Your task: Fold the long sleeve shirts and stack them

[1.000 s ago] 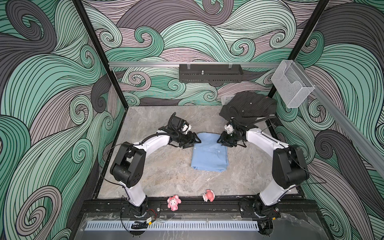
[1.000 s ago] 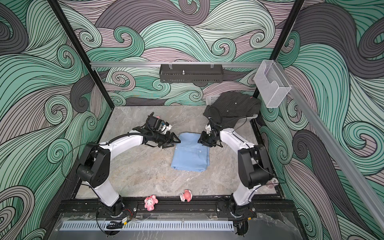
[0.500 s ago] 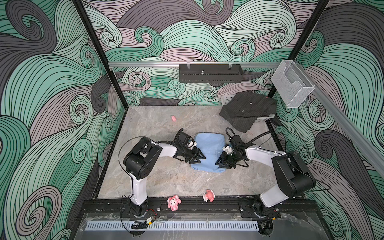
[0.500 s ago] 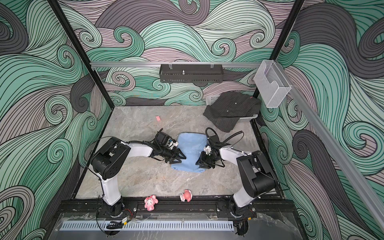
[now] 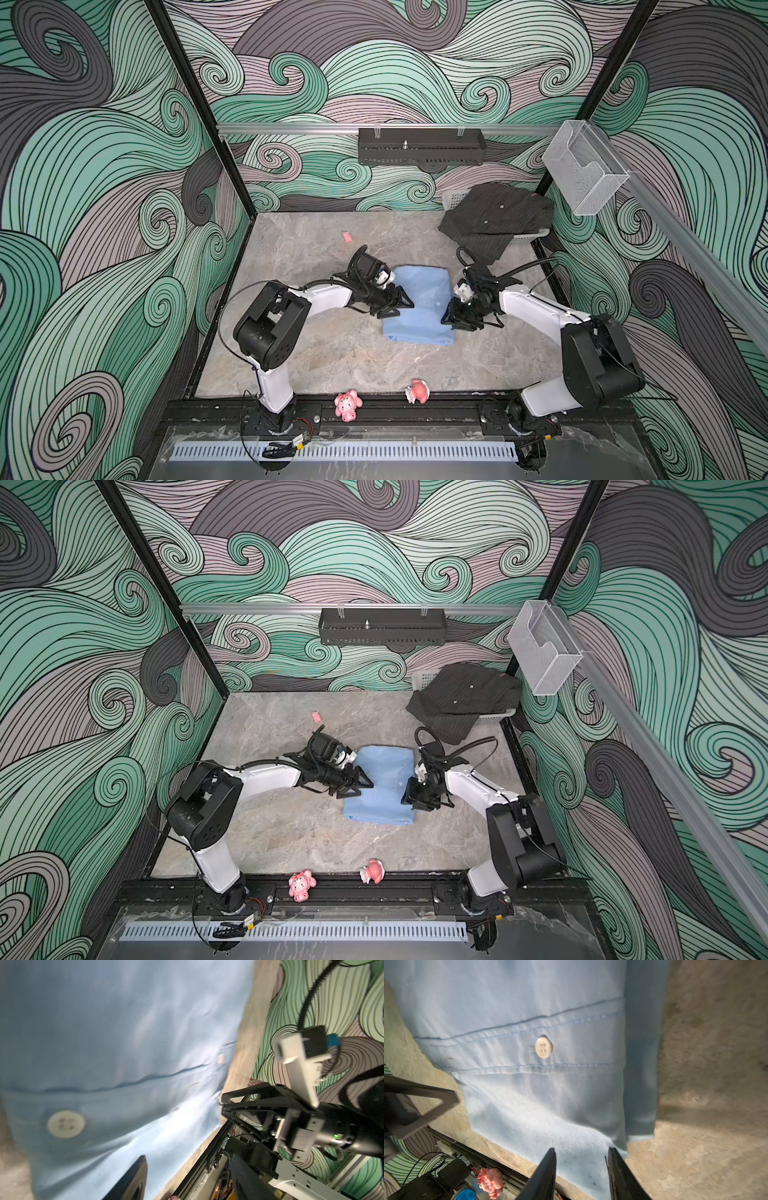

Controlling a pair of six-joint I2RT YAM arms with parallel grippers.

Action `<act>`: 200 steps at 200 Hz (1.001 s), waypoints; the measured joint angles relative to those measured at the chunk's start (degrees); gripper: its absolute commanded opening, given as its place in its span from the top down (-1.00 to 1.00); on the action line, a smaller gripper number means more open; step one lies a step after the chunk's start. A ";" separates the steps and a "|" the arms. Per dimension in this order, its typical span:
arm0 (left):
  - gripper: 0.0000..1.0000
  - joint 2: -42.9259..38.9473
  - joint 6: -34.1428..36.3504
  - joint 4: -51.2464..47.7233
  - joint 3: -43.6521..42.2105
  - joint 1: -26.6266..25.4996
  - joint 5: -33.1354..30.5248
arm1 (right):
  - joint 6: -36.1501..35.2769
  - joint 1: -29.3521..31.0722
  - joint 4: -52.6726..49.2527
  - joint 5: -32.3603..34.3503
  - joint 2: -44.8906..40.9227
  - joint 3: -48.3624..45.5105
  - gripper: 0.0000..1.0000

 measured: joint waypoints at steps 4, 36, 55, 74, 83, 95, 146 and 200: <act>-0.33 0.07 1.11 -1.42 2.14 0.00 -0.46 | -0.02 0.24 -0.39 0.48 -0.11 0.24 0.09; -0.33 4.46 10.12 -11.30 19.30 0.00 -3.43 | -0.04 1.99 -2.34 3.21 0.50 1.33 0.04; -0.33 10.86 13.97 -15.56 26.67 0.07 -5.25 | -0.04 2.25 -2.95 4.98 2.99 2.01 0.03; -0.32 17.86 16.35 -19.82 30.42 0.35 -6.47 | -0.28 2.29 -3.45 6.19 6.10 2.34 0.04; -0.30 20.92 16.98 -21.59 31.08 0.46 -7.10 | -0.46 2.29 -3.78 6.75 7.63 2.73 0.06; -0.27 24.06 17.42 -23.63 31.08 0.72 -7.72 | -0.87 2.34 -4.28 7.04 9.40 3.67 0.09; -0.21 21.86 15.80 -24.28 25.73 5.60 -9.20 | -3.89 3.17 -4.98 7.56 16.98 12.70 0.25; -0.24 10.93 13.90 -22.64 10.03 13.64 -11.69 | -6.93 9.88 -5.22 6.71 29.66 29.46 0.28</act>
